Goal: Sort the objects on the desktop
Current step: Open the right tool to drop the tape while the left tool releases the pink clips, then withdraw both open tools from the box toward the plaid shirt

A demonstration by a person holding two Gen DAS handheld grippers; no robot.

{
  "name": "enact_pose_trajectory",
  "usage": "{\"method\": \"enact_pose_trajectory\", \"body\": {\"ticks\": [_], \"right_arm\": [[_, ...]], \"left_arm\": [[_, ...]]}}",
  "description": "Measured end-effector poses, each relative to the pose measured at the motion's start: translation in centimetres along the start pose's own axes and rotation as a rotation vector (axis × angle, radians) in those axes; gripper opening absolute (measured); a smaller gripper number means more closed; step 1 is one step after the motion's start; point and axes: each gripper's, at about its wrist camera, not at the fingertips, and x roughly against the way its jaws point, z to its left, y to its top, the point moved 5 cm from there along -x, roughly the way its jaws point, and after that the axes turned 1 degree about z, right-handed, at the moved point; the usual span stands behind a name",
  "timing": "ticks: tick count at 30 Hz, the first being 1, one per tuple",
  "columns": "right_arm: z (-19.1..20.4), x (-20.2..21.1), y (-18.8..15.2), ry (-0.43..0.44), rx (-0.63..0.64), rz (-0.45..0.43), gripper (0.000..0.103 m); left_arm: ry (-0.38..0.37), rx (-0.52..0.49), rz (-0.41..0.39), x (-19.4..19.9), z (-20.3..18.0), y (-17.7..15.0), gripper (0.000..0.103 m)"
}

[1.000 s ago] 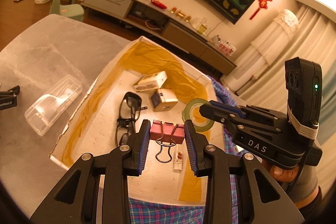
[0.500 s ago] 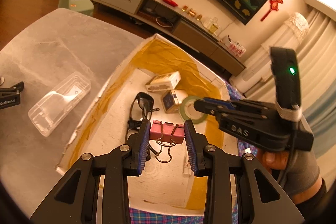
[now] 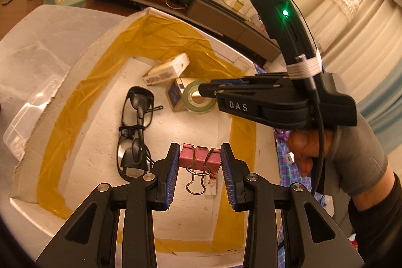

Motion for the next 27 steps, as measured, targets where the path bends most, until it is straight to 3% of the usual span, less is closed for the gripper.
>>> {"method": "enact_pose_trajectory", "body": {"ticks": [4,7,27], "right_arm": [[-0.6,-0.8,-0.1,-0.006,-0.004,0.014,0.019],[-1.1,-1.0,-0.2,-0.007,-0.018,0.015,0.027],[-0.9,1.0,-2.5,0.026,-0.016,0.028,0.031]], "left_arm": [[-0.035,0.011,0.031,-0.6,-0.2,-0.2,0.036],[-0.023,0.014,0.033,-0.8,-0.2,-0.2,0.037],[0.044,0.012,-0.012,0.3,1.1,0.4,0.037]]}}
